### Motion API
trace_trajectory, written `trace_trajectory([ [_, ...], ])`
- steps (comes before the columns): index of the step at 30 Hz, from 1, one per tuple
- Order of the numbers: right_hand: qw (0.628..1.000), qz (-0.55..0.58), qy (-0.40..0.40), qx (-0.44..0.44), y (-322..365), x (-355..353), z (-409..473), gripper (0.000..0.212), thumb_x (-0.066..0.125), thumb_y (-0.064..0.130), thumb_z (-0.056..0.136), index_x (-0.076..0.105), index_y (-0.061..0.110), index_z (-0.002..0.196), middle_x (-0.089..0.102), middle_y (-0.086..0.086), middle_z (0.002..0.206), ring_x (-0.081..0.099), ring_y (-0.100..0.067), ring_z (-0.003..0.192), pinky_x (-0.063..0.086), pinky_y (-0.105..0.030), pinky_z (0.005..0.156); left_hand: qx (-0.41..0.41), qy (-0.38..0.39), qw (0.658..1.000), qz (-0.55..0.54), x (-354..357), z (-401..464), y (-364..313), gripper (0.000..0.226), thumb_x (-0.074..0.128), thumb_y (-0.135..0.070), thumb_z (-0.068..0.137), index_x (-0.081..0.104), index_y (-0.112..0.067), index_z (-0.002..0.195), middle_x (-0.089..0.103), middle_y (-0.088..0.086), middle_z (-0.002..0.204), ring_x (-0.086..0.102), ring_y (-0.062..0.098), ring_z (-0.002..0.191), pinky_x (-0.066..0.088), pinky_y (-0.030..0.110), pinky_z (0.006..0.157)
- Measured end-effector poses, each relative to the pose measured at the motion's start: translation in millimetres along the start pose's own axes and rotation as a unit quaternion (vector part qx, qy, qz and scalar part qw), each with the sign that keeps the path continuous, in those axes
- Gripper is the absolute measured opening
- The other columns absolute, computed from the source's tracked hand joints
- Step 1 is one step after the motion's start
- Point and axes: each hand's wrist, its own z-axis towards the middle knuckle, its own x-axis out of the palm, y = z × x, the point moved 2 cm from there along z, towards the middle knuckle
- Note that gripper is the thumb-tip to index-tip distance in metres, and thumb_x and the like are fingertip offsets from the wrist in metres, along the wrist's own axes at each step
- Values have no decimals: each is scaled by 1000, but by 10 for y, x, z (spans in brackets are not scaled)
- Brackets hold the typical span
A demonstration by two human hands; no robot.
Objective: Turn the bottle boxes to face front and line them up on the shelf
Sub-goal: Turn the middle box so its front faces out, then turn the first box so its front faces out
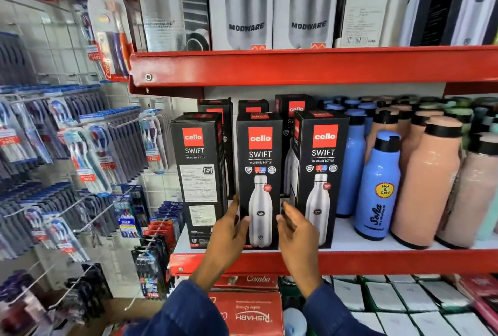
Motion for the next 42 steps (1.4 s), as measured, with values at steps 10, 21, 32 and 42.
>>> trace_trajectory([
  [10,994,54,45,-84,571,289,-313,35,50,20,93,62,31,124,68,19,114,62,8,107,49,-9,88,65,-255,964,36,-645,-340,4,14,68,-26,85,72,-36,95,73,-19,74,68,2,63,54,20,58],
  [21,987,99,126,22,789,944,-136,46,37,11,97,45,13,142,52,23,109,47,34,89,31,9,74,-56,-187,979,62,-666,-13,300,103,74,-60,58,35,-20,145,57,3,134,57,24,122,52,49,97],
  [32,992,2,97,-76,833,1041,-257,58,41,10,98,24,29,150,65,-8,109,62,-12,91,55,-30,80,-34,-101,968,-226,-1028,219,709,95,80,-14,62,42,-55,138,67,-5,120,68,8,108,58,22,81],
  [42,991,-78,99,-31,536,1191,-274,56,41,13,98,22,18,151,64,-11,114,51,-1,74,39,4,70,-49,5,959,-280,-942,409,910,84,55,2,69,46,-34,145,63,2,138,59,25,127,57,37,92],
])
